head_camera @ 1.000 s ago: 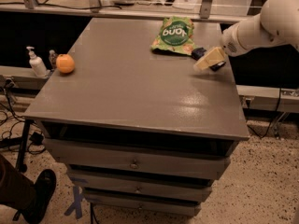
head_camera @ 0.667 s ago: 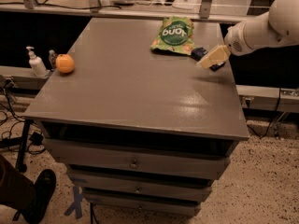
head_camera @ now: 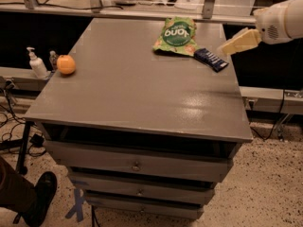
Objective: Move rxbar blueberry near green rice chip bag
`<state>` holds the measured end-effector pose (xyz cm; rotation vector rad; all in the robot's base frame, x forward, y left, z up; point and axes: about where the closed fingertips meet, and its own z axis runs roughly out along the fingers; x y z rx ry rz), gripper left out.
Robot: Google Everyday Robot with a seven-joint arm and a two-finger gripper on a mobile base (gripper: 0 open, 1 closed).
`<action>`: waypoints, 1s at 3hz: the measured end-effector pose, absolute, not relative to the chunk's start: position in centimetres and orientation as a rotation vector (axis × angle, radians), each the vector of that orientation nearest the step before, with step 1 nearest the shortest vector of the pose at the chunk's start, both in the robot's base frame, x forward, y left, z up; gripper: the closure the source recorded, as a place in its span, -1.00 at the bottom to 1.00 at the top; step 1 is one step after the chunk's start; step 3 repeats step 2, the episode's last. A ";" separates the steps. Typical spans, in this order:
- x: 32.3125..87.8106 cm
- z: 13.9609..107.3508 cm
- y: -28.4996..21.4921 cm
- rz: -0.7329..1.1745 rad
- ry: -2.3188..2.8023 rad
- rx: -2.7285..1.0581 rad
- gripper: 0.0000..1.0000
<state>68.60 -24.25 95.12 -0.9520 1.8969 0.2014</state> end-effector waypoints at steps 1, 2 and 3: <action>62.4 100.9 -29.9 0.264 1.854 -0.954 -1.00; 62.3 101.0 -29.6 0.275 1.852 -0.964 -1.00; 62.3 101.0 -29.6 0.275 1.852 -0.964 -1.00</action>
Offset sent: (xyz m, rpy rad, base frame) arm -0.1040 -0.1072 0.0892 0.0810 -0.0150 0.0458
